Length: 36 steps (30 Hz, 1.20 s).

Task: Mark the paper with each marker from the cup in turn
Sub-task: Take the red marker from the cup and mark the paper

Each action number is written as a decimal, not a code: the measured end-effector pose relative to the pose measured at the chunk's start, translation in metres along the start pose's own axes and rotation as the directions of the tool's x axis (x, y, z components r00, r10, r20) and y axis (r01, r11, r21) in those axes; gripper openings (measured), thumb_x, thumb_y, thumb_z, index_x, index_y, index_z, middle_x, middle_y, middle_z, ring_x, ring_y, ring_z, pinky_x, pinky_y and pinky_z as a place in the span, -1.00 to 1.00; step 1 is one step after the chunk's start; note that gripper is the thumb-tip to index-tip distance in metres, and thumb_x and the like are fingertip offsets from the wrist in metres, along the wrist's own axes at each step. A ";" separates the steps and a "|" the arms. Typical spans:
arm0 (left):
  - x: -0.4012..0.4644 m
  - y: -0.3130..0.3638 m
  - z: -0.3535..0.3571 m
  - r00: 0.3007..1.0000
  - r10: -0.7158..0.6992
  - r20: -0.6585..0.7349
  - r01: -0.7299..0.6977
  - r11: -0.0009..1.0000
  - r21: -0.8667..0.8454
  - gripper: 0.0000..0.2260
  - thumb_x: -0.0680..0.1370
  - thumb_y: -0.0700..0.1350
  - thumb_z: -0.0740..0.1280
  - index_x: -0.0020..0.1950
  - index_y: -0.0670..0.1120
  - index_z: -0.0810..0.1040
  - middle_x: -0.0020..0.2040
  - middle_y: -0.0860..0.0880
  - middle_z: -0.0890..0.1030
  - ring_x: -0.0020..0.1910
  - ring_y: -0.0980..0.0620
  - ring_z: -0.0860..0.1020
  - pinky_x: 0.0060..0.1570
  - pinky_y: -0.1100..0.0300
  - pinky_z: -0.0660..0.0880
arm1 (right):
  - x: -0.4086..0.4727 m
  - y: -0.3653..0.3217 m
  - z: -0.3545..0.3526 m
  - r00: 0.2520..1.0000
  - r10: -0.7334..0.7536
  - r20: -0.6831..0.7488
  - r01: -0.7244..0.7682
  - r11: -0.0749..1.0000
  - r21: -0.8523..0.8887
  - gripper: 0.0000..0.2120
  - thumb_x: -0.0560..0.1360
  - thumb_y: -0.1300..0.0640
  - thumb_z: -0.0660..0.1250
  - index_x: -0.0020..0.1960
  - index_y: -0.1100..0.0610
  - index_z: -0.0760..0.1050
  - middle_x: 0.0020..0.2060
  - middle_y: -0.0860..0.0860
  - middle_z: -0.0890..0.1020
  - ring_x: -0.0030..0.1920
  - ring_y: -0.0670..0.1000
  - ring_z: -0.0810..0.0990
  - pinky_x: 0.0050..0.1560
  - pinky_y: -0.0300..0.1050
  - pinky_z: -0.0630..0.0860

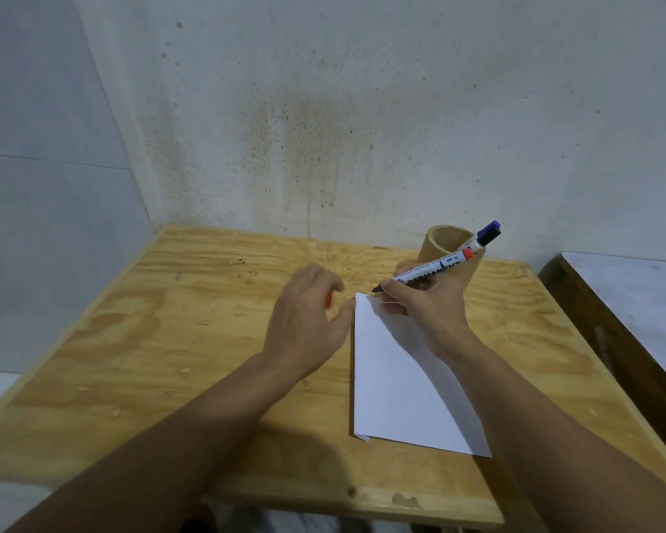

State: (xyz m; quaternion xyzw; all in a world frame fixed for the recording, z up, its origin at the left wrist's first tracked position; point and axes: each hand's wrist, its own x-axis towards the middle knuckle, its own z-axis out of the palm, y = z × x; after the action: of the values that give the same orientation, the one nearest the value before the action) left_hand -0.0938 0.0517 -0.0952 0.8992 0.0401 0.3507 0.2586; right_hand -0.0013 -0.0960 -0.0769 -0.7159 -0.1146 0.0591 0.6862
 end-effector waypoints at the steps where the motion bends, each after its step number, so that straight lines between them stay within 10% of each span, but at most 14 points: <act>1: -0.006 0.000 0.002 0.996 0.053 0.067 -0.052 0.999 -0.012 -0.83 0.44 -0.05 0.38 -0.06 -0.12 0.54 -0.10 -0.04 0.55 -0.10 0.01 0.48 -0.13 0.09 0.48 | 0.002 0.004 0.002 1.000 -0.005 -0.009 0.005 0.999 -0.032 -0.86 0.39 0.32 0.51 -0.16 0.27 0.54 -0.23 0.24 0.66 -0.16 0.21 0.72 -0.11 0.16 0.69; 8: -0.015 -0.003 0.012 0.946 0.015 0.324 -0.046 0.995 0.088 -0.57 0.43 0.13 0.39 0.17 -0.10 0.61 0.19 -0.03 0.62 0.20 0.00 0.47 0.20 0.00 0.38 | 0.010 0.014 0.009 0.999 -0.028 -0.040 0.022 0.989 -0.144 -0.83 0.35 0.23 0.51 -0.16 0.26 0.56 -0.21 0.25 0.69 -0.14 0.24 0.72 -0.05 0.28 0.65; 17: -0.018 -0.006 0.014 0.959 -0.013 0.283 -0.004 0.998 0.059 -0.51 0.40 0.18 0.41 0.20 -0.09 0.59 0.21 0.00 0.62 0.22 0.06 0.48 0.24 0.04 0.39 | 0.009 0.020 0.015 0.994 -0.083 0.069 0.092 0.986 -0.137 -0.86 0.42 0.43 0.45 -0.09 0.48 0.52 -0.30 0.23 0.61 -0.42 -0.08 0.63 -0.37 -0.25 0.60; 24: -0.017 -0.007 0.015 0.961 -0.021 0.277 0.004 0.998 0.060 -0.52 0.40 0.18 0.40 0.19 -0.08 0.60 0.20 0.02 0.63 0.22 0.07 0.48 0.24 0.04 0.39 | 0.010 0.026 0.015 0.989 -0.132 0.061 0.140 0.980 -0.140 -0.83 0.41 0.39 0.48 -0.10 0.48 0.54 -0.20 0.39 0.65 -0.25 0.23 0.70 -0.26 -0.08 0.67; 36: -0.016 -0.006 0.015 0.951 -0.043 0.306 0.015 0.996 0.093 -0.50 0.39 0.21 0.39 0.21 -0.06 0.59 0.21 0.04 0.62 0.22 0.08 0.47 0.24 0.06 0.37 | 0.015 0.033 0.015 0.986 -0.126 0.108 0.146 0.967 -0.207 -0.85 0.40 0.34 0.49 -0.14 0.41 0.57 -0.22 0.31 0.69 -0.20 0.23 0.73 -0.13 0.18 0.68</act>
State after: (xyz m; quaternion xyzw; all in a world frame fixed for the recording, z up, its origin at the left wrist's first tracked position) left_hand -0.0956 0.0465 -0.1172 0.9528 0.0283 0.2004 0.2264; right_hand 0.0126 -0.0789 -0.1091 -0.7725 -0.2014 0.0330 0.6013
